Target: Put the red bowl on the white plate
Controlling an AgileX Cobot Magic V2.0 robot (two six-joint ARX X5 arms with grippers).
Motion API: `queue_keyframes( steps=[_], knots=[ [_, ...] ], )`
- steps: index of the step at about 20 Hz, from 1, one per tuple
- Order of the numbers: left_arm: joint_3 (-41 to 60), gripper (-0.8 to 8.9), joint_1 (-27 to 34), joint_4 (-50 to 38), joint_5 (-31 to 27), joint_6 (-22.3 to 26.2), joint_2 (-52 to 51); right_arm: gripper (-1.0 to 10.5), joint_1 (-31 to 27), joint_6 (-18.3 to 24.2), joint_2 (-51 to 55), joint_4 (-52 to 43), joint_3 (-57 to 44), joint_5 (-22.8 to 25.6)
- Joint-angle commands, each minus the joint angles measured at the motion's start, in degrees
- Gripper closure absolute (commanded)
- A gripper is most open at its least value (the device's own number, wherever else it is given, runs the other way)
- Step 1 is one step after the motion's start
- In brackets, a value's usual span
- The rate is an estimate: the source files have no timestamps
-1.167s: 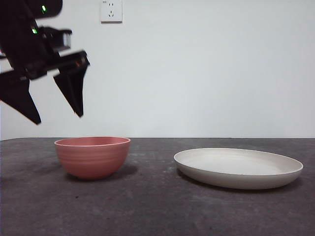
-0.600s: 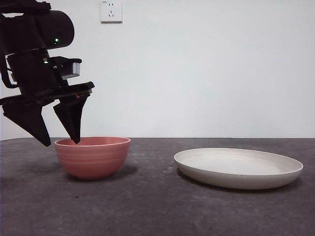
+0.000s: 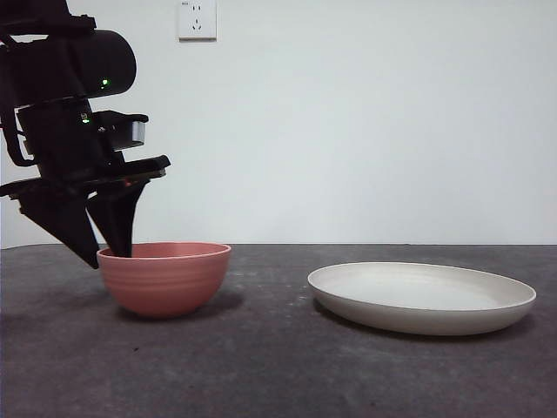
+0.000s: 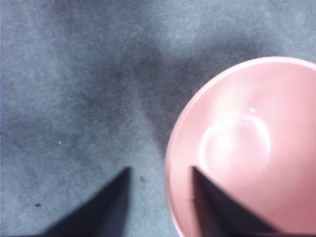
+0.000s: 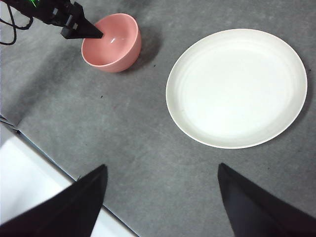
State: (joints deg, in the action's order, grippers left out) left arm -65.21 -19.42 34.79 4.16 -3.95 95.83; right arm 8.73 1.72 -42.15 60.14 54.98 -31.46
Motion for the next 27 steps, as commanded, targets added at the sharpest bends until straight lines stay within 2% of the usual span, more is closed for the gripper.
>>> queue_keyframes(
  steps=[1,9,12,15,19,22,27],
  knots=[
    [-1.2,8.07,-0.4,-0.7,-0.3,-0.2,1.0,5.9,0.2,0.5,-0.5,-0.6,1.0,0.0],
    [-5.3,8.05,-2.5,-0.2,0.9,-3.3,-0.6,5.9,0.2,0.4,-0.5,-0.6,1.0,0.0],
    [-10.7,8.05,-5.3,2.6,3.5,-3.6,-0.7,5.9,0.2,0.4,-0.5,-0.6,1.0,0.8],
    [-14.4,8.05,-8.9,2.2,3.6,-4.7,-0.7,5.9,0.2,0.4,-0.5,-0.6,1.0,2.1],
    [-15.1,8.04,-13.6,-2.4,3.6,-6.6,-0.4,5.9,0.2,0.4,-0.5,-0.6,1.0,2.1],
    [-15.5,8.04,-16.5,-6.2,3.5,-8.7,1.9,5.9,0.2,0.4,-0.5,-0.6,1.0,2.1],
    [-21.8,8.04,-19.9,-6.3,3.5,-9.2,10.8,5.9,0.2,0.2,-0.5,-0.6,1.0,2.1]
  ],
)
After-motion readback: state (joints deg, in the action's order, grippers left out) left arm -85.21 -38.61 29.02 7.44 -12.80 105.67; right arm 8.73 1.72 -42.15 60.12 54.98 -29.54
